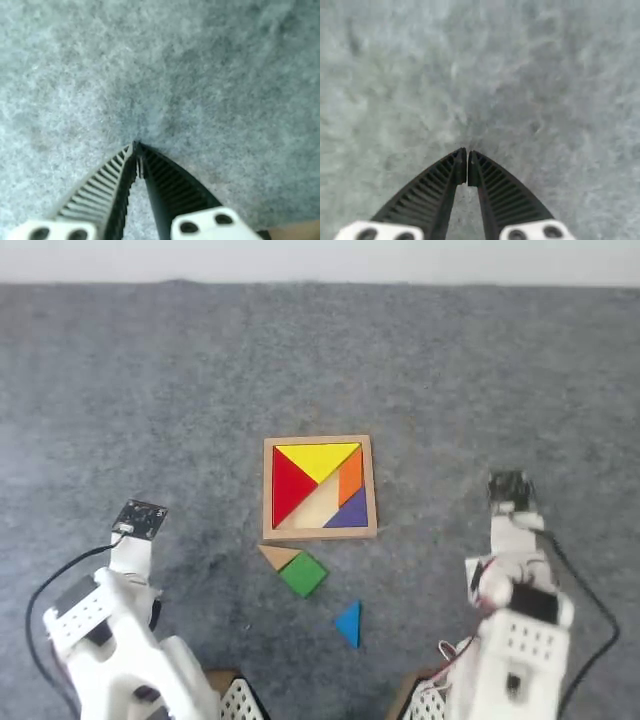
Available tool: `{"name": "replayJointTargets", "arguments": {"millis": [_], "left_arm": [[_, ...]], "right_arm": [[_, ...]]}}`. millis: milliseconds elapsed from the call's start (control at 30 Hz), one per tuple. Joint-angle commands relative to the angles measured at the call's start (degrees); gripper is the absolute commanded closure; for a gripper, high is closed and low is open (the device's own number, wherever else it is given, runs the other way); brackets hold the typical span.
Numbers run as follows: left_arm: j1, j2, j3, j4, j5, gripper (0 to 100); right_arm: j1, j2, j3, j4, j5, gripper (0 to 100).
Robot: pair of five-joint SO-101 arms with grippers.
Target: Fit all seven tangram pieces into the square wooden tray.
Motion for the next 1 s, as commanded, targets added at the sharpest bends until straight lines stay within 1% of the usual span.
{"name": "replayJointTargets", "arguments": {"millis": [0,100,200,333,600,733,967], "left_arm": [[-0.8,-0.5,0.3,-2.4,0.3,99],[-0.8,-0.5,0.3,-2.5,0.3,99],[-0.8,-0.5,0.3,-2.5,0.3,99],[-0.8,-0.5,0.3,-2.5,0.3,99],[-0.9,-0.5,0.3,-2.5,0.6,99],[-0.9,-0.5,0.2,-3.3,3.1,99],[-0.9,-0.6,0.2,-3.8,3.8,99]], "right_arm": [[1.4,-16.5,4.0,1.6,-1.3,99.1],[1.2,-25.0,6.2,4.4,-1.9,99.1],[-1.6,-28.7,7.3,5.9,-2.1,99.1],[-3.6,-28.7,7.7,4.6,-2.1,99.1],[-3.6,-27.9,7.8,3.2,-2.2,99.0],[-4.5,-27.9,8.2,2.9,-2.2,99.0],[-4.9,-27.9,9.1,0.4,-2.1,98.9]]}}
